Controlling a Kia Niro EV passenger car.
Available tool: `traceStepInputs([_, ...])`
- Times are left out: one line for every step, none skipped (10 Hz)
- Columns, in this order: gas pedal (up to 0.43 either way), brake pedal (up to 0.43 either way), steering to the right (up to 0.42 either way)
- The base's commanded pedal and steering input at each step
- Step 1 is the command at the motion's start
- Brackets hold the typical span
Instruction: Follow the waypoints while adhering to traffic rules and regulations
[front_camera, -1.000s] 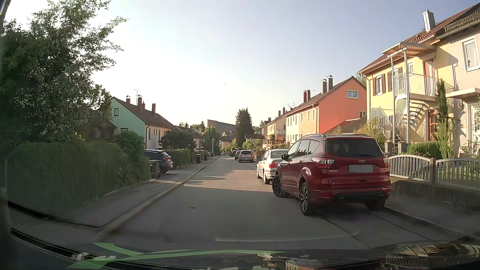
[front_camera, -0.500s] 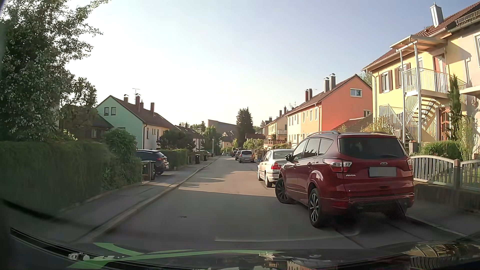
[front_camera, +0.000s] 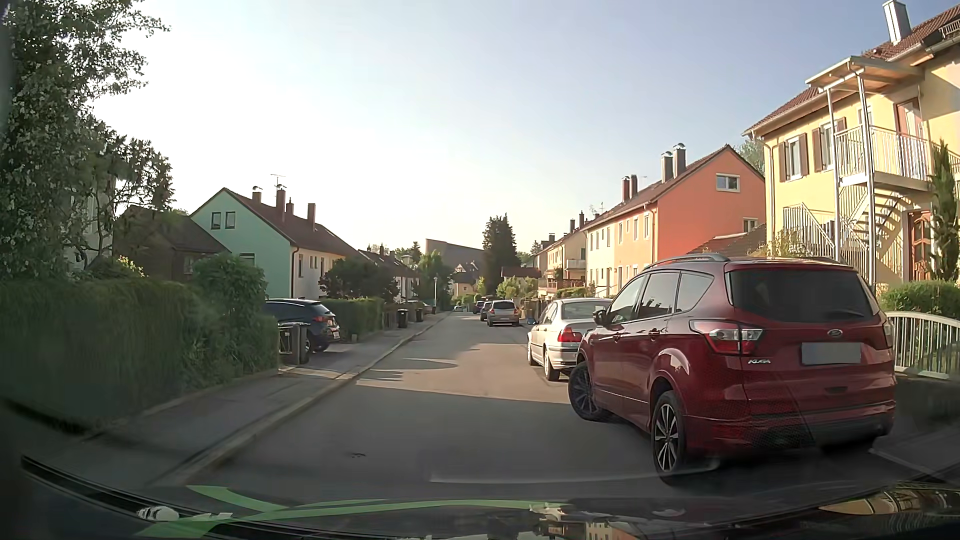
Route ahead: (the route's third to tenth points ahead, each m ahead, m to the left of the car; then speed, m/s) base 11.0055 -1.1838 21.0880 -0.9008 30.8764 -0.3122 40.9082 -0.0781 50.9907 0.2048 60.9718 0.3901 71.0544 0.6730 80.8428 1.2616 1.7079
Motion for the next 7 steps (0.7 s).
traceStepInputs([0.000,0.116,-0.078])
traceStepInputs([0.000,0.122,-0.080])
traceStepInputs([0.000,0.122,-0.083])
traceStepInputs([0.000,0.122,-0.084])
traceStepInputs([0.000,0.122,-0.084])
traceStepInputs([0.000,0.128,-0.083])
traceStepInputs([0.000,0.116,-0.080])
